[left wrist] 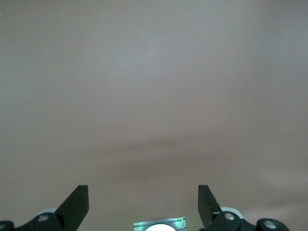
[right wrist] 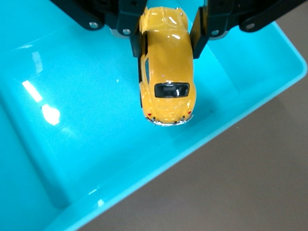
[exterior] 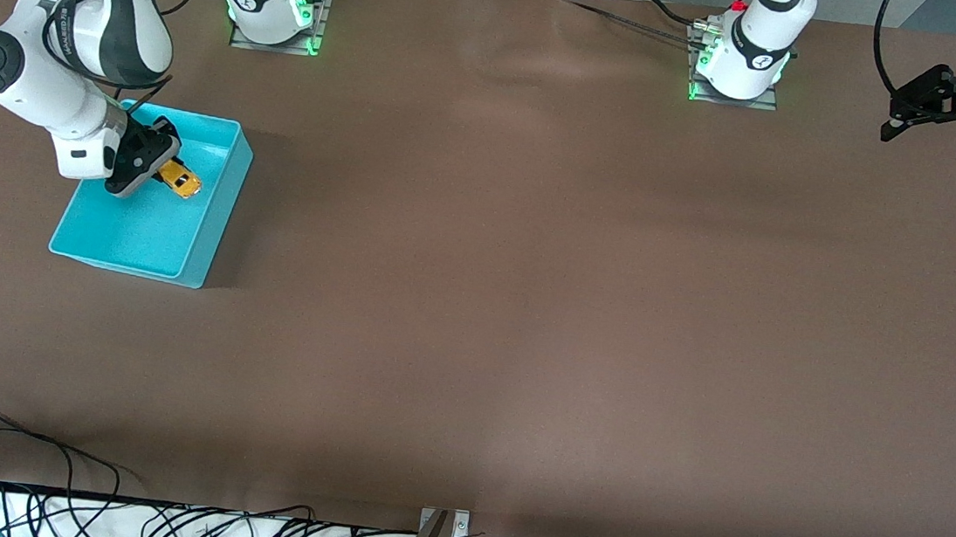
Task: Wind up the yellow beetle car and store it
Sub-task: 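Lift the car with the right gripper into the turquoise box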
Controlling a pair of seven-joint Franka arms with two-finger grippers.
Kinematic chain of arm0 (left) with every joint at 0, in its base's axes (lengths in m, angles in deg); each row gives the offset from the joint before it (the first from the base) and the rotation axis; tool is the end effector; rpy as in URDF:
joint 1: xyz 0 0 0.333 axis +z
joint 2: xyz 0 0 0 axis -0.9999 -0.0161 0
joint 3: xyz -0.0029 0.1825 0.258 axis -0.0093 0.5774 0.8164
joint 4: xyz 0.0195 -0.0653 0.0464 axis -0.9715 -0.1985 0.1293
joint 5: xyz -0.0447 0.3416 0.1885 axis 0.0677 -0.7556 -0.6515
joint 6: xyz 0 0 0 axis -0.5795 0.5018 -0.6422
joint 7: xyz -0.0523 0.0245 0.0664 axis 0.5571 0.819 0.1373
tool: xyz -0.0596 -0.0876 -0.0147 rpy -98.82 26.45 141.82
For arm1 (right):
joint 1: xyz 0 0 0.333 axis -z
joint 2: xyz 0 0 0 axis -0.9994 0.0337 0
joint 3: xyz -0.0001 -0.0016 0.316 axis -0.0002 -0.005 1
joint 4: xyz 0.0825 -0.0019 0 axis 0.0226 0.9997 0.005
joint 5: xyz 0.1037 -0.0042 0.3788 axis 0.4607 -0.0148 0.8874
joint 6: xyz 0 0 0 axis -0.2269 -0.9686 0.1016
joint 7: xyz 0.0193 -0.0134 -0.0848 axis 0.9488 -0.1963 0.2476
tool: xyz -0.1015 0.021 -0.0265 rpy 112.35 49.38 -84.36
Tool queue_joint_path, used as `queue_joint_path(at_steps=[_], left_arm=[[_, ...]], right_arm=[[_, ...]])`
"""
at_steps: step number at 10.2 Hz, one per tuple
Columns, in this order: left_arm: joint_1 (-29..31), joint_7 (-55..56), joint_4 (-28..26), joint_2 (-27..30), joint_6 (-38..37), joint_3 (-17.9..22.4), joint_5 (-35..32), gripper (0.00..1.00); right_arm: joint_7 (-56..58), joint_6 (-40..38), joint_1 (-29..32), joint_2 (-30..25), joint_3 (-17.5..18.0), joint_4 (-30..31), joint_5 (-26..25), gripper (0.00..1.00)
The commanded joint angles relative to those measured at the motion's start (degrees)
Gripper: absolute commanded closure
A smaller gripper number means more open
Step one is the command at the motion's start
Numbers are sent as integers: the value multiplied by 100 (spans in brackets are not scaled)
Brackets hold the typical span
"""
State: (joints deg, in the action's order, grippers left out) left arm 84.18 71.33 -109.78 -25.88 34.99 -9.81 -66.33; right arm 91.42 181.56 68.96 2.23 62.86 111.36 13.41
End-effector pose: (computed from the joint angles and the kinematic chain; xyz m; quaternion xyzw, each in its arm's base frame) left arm 0.4889 -0.0152 0.6553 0.9977 -0.0604 -0.0273 0.0166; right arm 0.4686 -0.0614 0.2844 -0.8985 -0.4337 0.0602 0.0308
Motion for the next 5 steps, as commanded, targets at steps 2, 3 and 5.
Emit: queue_joint_path(at_steps=[2,3,5], left_arm=[[-21,-3,174,-70,-132,3,62,0],[23,-12,174,-78,-132,12,62,0],[76,-21,183,-131,-132,73,70,0]], right_arm=[[330,408,-14,542,-312,58,-50,100],[330,453,-14,648,-312,49,-50,100],[505,541,-5,859,-312,49,-50,100]])
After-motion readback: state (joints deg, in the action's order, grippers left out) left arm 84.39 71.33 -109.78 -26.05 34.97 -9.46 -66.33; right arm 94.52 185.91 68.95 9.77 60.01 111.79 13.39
